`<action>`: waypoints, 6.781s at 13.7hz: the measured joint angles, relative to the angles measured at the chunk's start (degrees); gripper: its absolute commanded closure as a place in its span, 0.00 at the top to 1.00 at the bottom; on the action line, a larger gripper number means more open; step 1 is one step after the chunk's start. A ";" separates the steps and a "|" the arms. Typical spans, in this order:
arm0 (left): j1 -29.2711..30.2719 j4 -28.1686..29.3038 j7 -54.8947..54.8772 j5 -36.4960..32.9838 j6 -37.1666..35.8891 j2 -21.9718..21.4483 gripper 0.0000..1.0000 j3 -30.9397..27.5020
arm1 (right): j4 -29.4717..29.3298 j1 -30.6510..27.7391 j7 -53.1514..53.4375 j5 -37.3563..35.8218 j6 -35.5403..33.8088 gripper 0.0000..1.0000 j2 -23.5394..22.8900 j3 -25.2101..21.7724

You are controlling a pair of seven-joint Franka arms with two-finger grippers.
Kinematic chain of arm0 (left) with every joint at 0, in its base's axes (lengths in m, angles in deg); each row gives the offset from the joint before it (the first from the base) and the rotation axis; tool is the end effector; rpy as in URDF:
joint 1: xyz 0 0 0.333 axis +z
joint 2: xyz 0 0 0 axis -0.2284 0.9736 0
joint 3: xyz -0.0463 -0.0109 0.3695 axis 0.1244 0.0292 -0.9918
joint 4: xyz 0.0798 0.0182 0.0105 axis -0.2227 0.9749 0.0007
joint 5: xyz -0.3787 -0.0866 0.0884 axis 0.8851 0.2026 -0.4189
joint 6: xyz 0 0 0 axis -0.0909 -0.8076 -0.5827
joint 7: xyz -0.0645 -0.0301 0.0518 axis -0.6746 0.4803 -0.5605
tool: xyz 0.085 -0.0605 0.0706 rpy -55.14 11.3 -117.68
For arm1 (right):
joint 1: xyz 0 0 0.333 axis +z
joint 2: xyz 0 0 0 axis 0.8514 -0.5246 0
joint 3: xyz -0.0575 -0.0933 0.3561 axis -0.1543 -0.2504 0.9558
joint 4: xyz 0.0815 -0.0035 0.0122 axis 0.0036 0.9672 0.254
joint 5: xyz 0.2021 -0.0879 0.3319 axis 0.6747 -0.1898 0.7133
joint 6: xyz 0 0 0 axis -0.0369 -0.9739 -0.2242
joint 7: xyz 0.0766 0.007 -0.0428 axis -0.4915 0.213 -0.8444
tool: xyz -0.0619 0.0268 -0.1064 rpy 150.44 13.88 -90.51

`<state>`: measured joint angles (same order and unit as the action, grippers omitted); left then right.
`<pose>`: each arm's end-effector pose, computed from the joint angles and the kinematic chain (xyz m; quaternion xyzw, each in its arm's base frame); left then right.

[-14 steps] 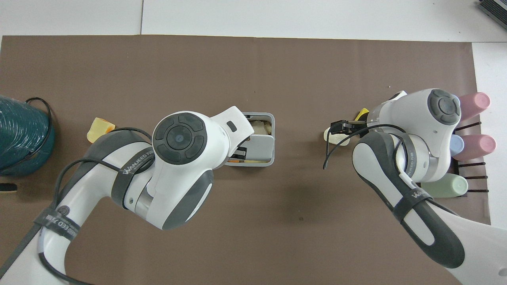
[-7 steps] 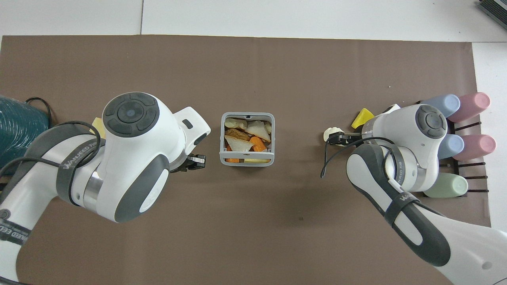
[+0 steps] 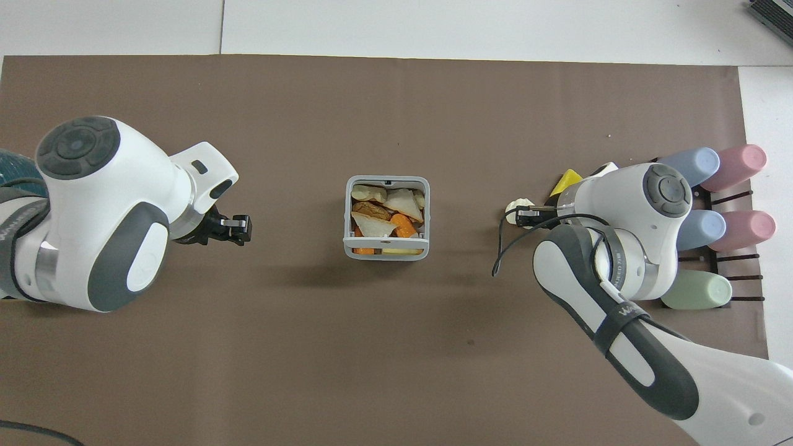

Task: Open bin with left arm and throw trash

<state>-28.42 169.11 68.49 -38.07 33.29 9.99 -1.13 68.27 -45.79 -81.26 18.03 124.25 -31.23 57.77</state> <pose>0.5455 -0.1435 0.4847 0.9979 -0.0372 -0.0537 0.0034 0.5943 0.1180 0.3448 -0.9935 0.0627 -0.0170 0.0939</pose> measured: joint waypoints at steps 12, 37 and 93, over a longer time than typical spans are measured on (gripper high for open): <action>13.39 -8.22 -13.09 0.00 0.26 -6.50 1.00 -0.29 | -18.96 5.56 26.21 6.34 -11.62 0.00 1.35 5.65; 16.35 7.38 -20.28 -0.04 39.49 11.73 1.00 -0.49 | -13.42 -5.20 -1.45 -7.71 -5.67 1.00 -0.01 4.39; -9.46 -2.98 8.01 0.00 15.62 1.94 1.00 -0.18 | -22.74 3.05 35.56 5.35 -14.88 0.02 0.12 13.17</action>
<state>-37.88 166.13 76.50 -38.07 48.91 11.93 -1.31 45.52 -42.74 -45.70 23.38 109.37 -31.10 70.94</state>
